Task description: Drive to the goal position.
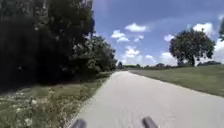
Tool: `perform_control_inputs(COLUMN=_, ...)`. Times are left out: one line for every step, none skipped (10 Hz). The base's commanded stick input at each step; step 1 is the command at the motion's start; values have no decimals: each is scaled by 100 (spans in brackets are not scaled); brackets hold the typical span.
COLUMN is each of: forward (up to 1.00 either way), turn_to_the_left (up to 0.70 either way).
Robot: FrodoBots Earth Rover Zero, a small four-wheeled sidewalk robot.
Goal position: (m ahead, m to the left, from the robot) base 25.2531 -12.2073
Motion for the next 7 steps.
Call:
perform_control_inputs(forward=70, turn_to_the_left=0)
perform_control_inputs(forward=70, turn_to_the_left=0)
perform_control_inputs(forward=70, turn_to_the_left=0)
perform_control_inputs(forward=70, turn_to_the_left=0)
perform_control_inputs(forward=70, turn_to_the_left=0)
perform_control_inputs(forward=70, turn_to_the_left=0)
perform_control_inputs(forward=70, turn_to_the_left=0)
